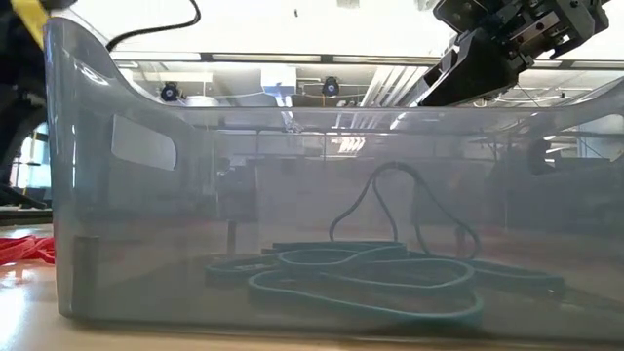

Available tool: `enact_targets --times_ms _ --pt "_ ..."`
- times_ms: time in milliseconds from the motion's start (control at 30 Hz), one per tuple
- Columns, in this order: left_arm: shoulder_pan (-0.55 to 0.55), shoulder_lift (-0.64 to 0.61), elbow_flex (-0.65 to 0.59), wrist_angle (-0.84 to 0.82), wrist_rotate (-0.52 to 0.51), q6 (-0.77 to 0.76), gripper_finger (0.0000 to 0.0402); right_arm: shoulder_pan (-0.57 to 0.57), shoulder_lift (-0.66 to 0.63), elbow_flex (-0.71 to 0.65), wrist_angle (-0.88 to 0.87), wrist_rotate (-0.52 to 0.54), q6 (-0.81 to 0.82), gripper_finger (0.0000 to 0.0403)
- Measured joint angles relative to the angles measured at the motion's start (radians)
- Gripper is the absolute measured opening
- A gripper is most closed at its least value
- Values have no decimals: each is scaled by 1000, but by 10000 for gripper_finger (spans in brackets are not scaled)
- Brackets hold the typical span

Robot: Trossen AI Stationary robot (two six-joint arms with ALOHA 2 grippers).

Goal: Sort rubber bands into baskets
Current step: Put the blue rubber band into the black bin

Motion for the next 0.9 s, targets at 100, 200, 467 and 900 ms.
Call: enact_targets --times_ms 100,200,467,900 --pt "0 0 -45 36 -4 -20 73 0 0 0 -3 0 -4 0" --pt "4 0 -81 70 -13 -21 97 0 0 0 -4 0 -4 0" --pt "5 1 -159 165 -15 -29 111 0 0 0 -3 0 -4 0" --pt "4 -5 -235 234 -27 -65 46 0 0 0 2 0 -3 0"
